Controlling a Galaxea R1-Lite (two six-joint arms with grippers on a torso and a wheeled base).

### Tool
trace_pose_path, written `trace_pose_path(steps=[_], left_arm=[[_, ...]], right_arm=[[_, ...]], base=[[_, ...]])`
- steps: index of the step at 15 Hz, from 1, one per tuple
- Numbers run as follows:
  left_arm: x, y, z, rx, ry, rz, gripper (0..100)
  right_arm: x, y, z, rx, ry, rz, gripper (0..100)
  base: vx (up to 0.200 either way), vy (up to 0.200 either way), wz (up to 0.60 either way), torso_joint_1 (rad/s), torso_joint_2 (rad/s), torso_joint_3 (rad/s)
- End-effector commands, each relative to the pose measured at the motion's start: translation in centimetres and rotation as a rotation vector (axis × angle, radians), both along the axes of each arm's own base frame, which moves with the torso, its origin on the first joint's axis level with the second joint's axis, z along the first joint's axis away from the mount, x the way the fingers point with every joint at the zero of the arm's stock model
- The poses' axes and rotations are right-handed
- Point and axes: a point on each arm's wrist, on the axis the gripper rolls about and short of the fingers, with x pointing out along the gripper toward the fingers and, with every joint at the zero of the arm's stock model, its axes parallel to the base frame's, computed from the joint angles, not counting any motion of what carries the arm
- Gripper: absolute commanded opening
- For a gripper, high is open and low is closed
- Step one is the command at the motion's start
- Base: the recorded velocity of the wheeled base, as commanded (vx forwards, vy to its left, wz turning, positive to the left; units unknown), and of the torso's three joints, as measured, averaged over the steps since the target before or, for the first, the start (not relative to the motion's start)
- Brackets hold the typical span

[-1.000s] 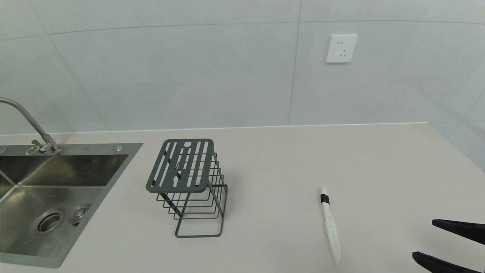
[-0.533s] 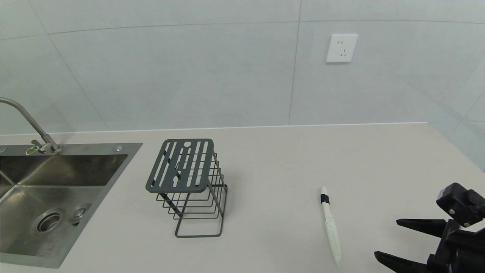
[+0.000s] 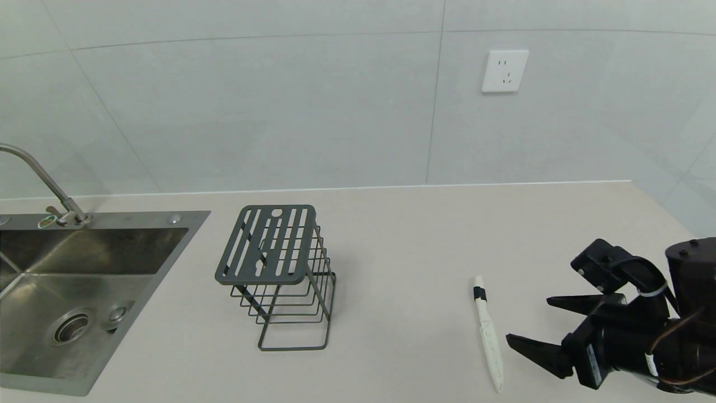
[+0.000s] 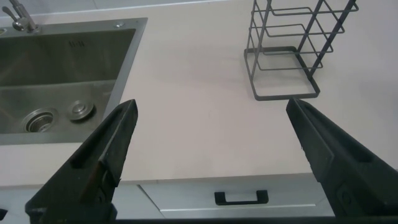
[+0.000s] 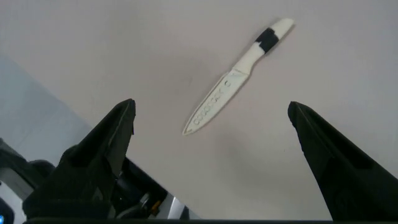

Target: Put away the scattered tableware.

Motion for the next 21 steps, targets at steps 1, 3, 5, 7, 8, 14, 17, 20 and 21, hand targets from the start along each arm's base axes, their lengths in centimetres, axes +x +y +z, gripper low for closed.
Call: trace_pose_path(steps=[1, 3, 5, 7, 8, 14, 17, 20, 21], left_arm=[[0.0, 0.0, 0.0, 0.001, 0.001, -0.006, 100], [0.0, 0.0, 0.0, 0.001, 0.001, -0.009, 100], [0.0, 0.0, 0.0, -0.001, 0.001, -0.009, 100], [0.0, 0.0, 0.0, -0.001, 0.001, -0.009, 100], [0.0, 0.0, 0.0, -0.002, 0.001, -0.009, 100], [0.0, 0.0, 0.0, -0.004, 0.001, -0.009, 100], [0.0, 0.0, 0.0, -0.005, 0.001, -0.009, 100], [0.0, 0.0, 0.0, -0.007, 0.001, -0.009, 100], [0.0, 0.0, 0.0, -0.007, 0.001, -0.009, 100]], right_arm=[[1.1, 1.4, -0.5, 0.000, 0.041, -0.019, 100], [2.0, 3.1, -1.2, 0.038, 0.104, -0.091, 100], [3.2, 4.3, -2.0, 0.043, 0.132, -0.205, 100], [3.8, 4.8, -2.6, 0.039, 0.150, -0.230, 100], [3.9, 4.9, -3.0, 0.030, 0.160, -0.235, 100], [4.9, 5.2, -5.2, -0.052, 0.193, -0.303, 100], [6.7, 6.4, -6.4, -0.085, 0.198, -0.327, 100], [7.6, 7.0, -6.8, -0.101, 0.180, -0.356, 100], [7.8, 7.1, -7.4, -0.112, 0.199, -0.363, 100]], base=[[0.000, 0.000, 0.00, 0.000, 0.00, 0.000], [0.000, 0.000, 0.00, 0.000, 0.00, 0.000], [0.000, 0.000, 0.00, 0.000, 0.00, 0.000], [0.000, 0.000, 0.00, 0.000, 0.00, 0.000], [0.000, 0.000, 0.00, 0.000, 0.00, 0.000], [0.000, 0.000, 0.00, 0.000, 0.00, 0.000], [0.000, 0.000, 0.00, 0.000, 0.00, 0.000], [0.000, 0.000, 0.00, 0.000, 0.00, 0.000], [0.000, 0.000, 0.00, 0.000, 0.00, 0.000]])
